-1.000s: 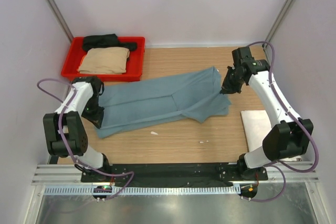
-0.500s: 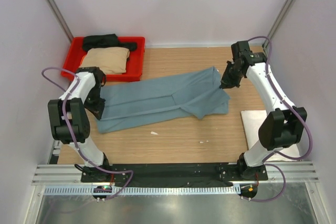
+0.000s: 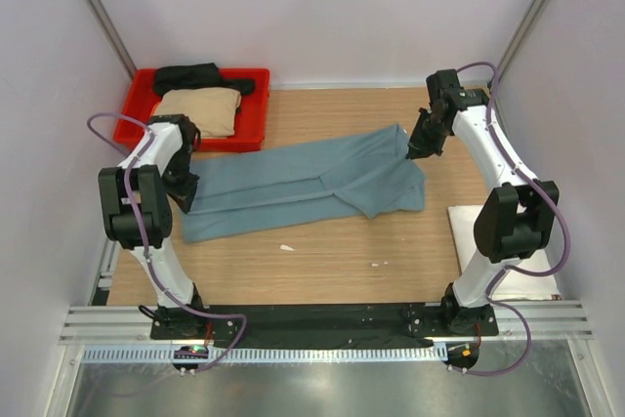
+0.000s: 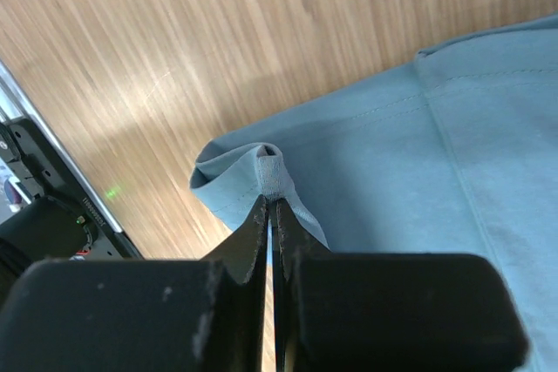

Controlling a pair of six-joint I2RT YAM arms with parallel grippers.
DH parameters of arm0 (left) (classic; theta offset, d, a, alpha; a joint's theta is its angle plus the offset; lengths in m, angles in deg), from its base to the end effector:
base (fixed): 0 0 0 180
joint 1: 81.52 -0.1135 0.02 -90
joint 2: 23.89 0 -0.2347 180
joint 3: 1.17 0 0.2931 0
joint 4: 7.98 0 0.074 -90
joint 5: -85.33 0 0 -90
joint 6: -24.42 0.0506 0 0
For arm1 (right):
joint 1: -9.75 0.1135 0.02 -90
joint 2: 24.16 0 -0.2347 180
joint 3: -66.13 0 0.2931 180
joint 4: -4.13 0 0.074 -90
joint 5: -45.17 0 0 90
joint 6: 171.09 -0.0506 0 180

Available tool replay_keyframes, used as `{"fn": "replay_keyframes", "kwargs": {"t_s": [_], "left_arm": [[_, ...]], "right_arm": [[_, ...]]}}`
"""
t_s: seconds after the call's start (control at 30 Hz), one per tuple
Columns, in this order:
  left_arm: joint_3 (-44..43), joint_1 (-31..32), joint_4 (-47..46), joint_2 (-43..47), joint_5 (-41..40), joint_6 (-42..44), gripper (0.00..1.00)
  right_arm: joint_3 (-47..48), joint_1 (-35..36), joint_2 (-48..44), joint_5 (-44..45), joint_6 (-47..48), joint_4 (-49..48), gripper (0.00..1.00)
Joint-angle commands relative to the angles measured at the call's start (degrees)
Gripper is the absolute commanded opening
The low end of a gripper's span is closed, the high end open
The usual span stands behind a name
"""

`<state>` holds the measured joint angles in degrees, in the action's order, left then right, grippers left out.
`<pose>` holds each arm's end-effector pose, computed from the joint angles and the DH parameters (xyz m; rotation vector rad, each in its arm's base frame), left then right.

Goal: Fold and stack the t-shirts
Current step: Fold the tshirt

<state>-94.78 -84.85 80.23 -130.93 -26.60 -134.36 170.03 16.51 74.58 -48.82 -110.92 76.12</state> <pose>0.3478 0.0392 0.1514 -1.7365 2.4870 0.6614 0.3934 0.0502 0.2574 0.5339 2.7148 0.2695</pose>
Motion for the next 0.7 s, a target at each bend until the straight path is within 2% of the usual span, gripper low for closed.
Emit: {"fn": "replay_keyframes", "kwargs": {"t_s": [0.0, 0.67], "left_arm": [[-2.75, 0.17, 5.43, -1.41, -3.11, 0.22, 0.00], [-13.56, 0.08, 6.48, -11.87, -4.08, 1.89, 0.00]], "right_arm": [[4.14, -0.88, 1.45, 0.39, 0.47, -0.59, 0.01], [8.19, -1.49, 9.19, -0.40, 0.20, -4.72, 0.01]]}}
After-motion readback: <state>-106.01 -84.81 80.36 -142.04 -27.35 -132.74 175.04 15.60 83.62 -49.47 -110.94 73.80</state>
